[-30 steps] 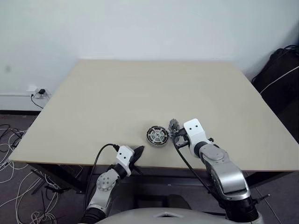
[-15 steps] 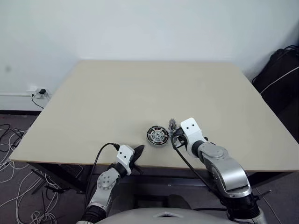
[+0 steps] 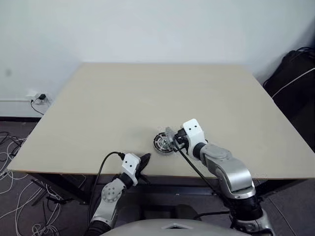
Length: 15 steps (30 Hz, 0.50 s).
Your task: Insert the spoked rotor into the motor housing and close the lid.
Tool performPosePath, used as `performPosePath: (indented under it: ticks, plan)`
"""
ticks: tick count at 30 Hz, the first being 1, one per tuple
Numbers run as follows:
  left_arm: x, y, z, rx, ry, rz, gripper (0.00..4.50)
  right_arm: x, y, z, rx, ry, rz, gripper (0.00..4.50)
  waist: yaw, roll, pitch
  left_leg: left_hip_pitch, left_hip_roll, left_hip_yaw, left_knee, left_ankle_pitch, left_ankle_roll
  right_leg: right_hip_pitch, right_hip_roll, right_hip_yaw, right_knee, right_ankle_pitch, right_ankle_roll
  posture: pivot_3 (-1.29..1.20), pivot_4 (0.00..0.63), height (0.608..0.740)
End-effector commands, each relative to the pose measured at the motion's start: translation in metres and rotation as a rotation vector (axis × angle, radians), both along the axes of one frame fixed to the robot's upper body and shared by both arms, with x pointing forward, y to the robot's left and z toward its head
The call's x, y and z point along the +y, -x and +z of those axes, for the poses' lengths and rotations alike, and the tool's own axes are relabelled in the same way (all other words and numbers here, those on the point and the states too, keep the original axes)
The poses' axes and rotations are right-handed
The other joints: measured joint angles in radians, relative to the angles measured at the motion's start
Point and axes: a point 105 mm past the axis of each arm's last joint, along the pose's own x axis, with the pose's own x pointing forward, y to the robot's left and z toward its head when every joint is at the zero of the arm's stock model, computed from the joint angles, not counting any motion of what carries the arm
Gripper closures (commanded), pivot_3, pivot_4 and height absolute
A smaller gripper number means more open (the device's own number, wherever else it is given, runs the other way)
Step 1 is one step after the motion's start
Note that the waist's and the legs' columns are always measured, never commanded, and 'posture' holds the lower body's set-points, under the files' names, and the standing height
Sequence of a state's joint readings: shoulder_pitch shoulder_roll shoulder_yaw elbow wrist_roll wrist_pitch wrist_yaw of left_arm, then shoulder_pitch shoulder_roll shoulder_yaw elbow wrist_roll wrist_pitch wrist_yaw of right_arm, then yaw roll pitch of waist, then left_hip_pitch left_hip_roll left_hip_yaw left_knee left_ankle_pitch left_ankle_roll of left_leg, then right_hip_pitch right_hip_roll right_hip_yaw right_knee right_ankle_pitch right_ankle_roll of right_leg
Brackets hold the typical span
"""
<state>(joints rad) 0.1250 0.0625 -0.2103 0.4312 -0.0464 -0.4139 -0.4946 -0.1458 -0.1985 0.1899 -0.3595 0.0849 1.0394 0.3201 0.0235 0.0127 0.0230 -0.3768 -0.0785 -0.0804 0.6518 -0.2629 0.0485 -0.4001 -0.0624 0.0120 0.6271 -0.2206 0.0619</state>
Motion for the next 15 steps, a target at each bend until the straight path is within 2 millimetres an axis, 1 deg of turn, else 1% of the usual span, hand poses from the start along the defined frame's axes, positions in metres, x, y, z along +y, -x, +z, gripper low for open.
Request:
performPosePath:
  ticks: [1, 7, 10, 11, 15]
  plan:
    - [-0.001, -0.004, 0.01, -0.034, -0.001, -0.004, 4.5, 0.017, -0.004, -0.002, -0.003, -0.03, 0.042, 4.47, 0.0, 0.0, 0.0, 0.0, 0.0, 0.0, 0.0, 0.0, 0.0, 0.0, 0.0, 0.0, 0.0, 0.0, 0.0, 0.0, 0.0, 0.74]
    - [0.001, -0.003, 0.011, -0.03, -0.001, 0.004, 4.5, 0.03, -0.007, -0.017, 0.042, -0.038, 0.069, 4.47, -0.002, 0.0, 0.0, 0.0, 0.0, 0.0, 0.0, 0.0, 0.0, 0.0, 0.0, 0.0, 0.0, 0.0, -0.001, 0.0, 0.0, 0.74]
    - [0.002, -0.003, 0.012, -0.03, -0.003, 0.007, 4.5, 0.032, -0.008, -0.018, 0.034, -0.038, 0.077, 4.47, -0.002, 0.001, -0.001, 0.0, 0.0, 0.0, 0.0, 0.0, 0.0, 0.0, 0.0, 0.0, 0.0, 0.001, -0.001, 0.0, 0.0, 0.74]
    - [0.002, -0.003, 0.012, -0.03, -0.003, 0.008, 4.5, 0.033, -0.011, -0.014, 0.007, -0.048, 0.078, 4.47, -0.002, 0.001, -0.001, 0.0, 0.0, 0.0, 0.0, 0.0, 0.0, 0.0, 0.0, 0.0, 0.0, 0.001, -0.001, 0.0, 0.0, 0.74]
    - [0.004, -0.001, 0.009, -0.025, -0.006, 0.012, 4.5, 0.037, -0.02, 0.026, -0.24, -0.155, 0.142, 4.47, -0.002, 0.001, -0.001, 0.0, 0.0, 0.0, 0.0, 0.0, 0.0, 0.0, 0.0, 0.0, 0.0, 0.001, -0.002, 0.0, 0.0, 0.74]
